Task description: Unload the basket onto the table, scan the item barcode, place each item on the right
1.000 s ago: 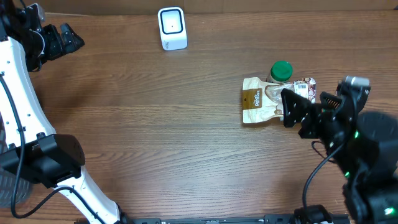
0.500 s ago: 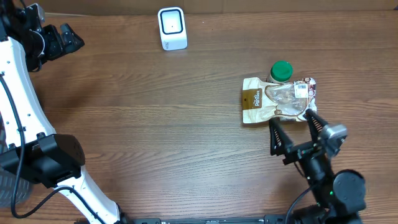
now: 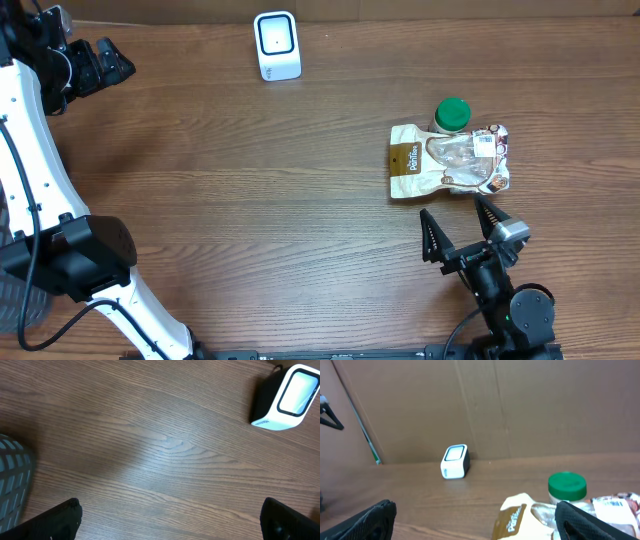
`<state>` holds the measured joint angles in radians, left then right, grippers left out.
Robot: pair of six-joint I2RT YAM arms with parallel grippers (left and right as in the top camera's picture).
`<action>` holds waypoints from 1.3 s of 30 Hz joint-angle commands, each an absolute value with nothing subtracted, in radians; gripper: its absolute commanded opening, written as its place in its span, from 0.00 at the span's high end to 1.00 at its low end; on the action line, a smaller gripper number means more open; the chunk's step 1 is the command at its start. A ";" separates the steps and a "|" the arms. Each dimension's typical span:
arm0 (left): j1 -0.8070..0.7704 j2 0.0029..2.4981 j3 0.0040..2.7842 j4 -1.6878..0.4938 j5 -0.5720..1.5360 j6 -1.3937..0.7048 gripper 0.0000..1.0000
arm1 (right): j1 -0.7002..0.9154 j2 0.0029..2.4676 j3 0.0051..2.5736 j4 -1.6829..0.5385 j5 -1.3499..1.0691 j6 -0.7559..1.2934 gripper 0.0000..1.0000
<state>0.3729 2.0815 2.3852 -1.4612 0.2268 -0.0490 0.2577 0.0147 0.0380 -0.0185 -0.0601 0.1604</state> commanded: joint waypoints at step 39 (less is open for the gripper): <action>0.366 2.073 2.397 -1.460 0.225 -0.037 0.00 | 0.263 0.003 0.008 -0.076 -0.090 0.159 0.00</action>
<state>0.3729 2.0815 2.3852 -1.4612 0.2268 -0.0490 0.2577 0.0147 0.0189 -0.0803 -0.0822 0.1604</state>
